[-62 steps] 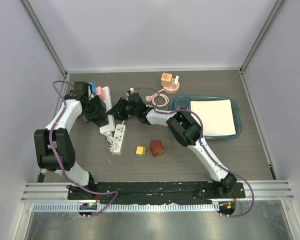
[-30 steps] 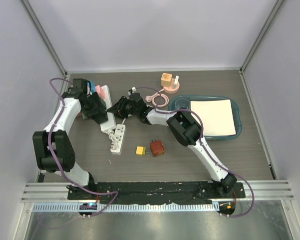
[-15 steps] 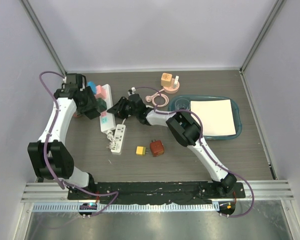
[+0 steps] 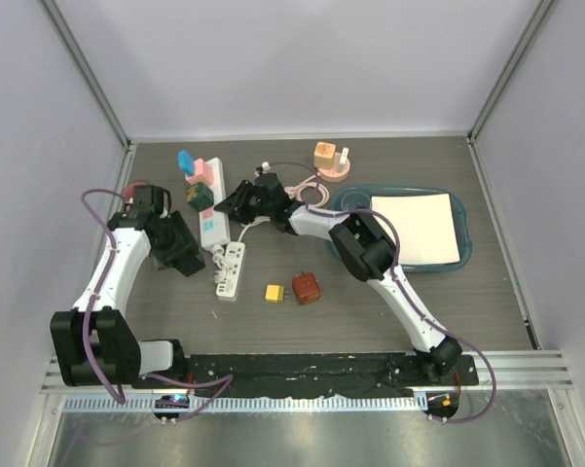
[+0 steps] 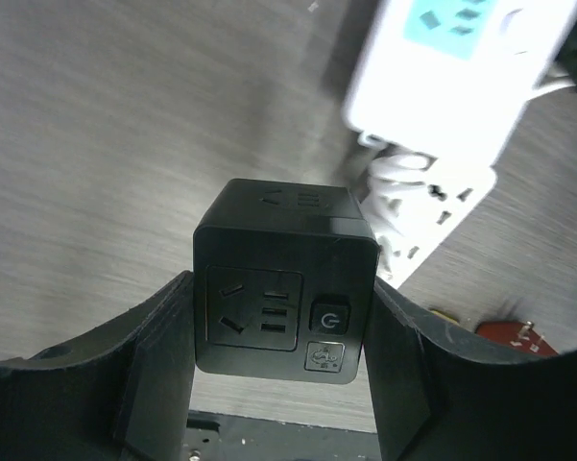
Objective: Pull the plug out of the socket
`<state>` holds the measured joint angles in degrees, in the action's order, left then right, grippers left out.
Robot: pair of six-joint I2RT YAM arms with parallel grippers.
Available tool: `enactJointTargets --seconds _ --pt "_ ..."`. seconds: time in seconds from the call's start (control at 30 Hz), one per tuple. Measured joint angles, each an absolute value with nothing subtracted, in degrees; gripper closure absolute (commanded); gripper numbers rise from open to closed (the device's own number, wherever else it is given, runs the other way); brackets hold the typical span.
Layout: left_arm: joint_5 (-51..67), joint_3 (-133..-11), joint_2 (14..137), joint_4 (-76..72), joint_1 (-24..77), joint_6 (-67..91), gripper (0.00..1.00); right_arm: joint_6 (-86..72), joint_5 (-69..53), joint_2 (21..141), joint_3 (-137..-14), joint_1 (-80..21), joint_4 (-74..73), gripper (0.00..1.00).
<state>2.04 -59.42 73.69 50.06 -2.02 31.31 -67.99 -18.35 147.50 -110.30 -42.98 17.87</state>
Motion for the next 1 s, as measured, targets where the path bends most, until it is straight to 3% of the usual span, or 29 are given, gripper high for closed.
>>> enactJointTargets --seconds 0.1,0.4,0.47,0.8,1.0 --pt "1.78 -54.96 73.60 49.78 -2.02 34.57 1.00 -68.18 -18.35 147.50 -109.97 -42.89 18.22 0.99" --pt "2.24 -51.92 73.43 50.72 -2.02 38.19 0.61 -68.27 -18.31 147.48 -108.79 -42.89 19.55 0.99" --pt "1.98 -51.90 73.17 51.57 -2.02 38.63 0.58 -68.47 -18.20 147.37 -108.20 -42.89 20.23 0.99" --pt "1.45 -50.54 69.67 53.30 -1.89 39.33 0.24 -69.32 -18.11 146.96 -106.72 -42.89 21.93 0.99" --pt "1.10 -50.57 69.47 53.39 -1.89 40.38 0.22 -69.56 -18.11 146.36 -105.27 -42.89 22.87 0.99"
